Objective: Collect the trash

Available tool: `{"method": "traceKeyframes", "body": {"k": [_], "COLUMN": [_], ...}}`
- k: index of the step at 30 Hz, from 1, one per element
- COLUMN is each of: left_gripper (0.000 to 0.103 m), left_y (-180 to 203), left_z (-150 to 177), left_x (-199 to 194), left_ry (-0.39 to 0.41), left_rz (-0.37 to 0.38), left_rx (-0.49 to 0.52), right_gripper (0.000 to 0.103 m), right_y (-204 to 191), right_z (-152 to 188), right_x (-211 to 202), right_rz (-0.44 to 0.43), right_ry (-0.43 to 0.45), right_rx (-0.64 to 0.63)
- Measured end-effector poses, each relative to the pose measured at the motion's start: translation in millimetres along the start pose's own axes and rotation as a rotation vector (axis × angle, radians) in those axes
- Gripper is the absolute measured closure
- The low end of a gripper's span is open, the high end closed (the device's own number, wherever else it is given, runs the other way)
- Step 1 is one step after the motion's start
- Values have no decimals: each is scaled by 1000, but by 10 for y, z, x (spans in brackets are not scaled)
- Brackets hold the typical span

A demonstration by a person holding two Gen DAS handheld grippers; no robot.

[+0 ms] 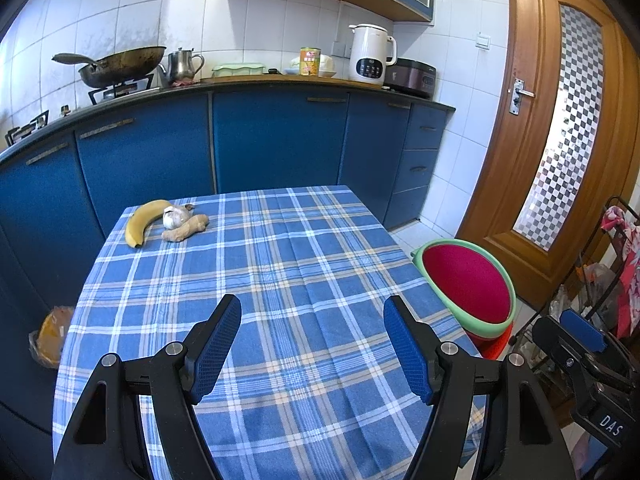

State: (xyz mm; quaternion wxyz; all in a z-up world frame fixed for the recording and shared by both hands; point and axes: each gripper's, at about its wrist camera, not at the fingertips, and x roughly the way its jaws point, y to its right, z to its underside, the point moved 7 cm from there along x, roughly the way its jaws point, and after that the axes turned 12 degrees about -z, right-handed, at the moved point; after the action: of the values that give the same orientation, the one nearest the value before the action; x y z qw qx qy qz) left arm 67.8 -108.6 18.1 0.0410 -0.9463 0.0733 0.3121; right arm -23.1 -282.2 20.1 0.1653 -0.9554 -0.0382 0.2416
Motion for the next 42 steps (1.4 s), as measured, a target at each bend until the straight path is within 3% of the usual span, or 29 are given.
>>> {"method": "traceKeyframes", "body": {"k": [42], "left_gripper": [28], "left_y": [34], "left_z": [-4], "left_x": [-19], "left_ry": [-2], "left_rz": [2], "left_rx": [-1], "right_gripper": [22], "right_y": [-25], "right_z": [-52], "right_x": [-23], "right_rz": [0], "right_ry": [7], "right_rx": [-3]}}
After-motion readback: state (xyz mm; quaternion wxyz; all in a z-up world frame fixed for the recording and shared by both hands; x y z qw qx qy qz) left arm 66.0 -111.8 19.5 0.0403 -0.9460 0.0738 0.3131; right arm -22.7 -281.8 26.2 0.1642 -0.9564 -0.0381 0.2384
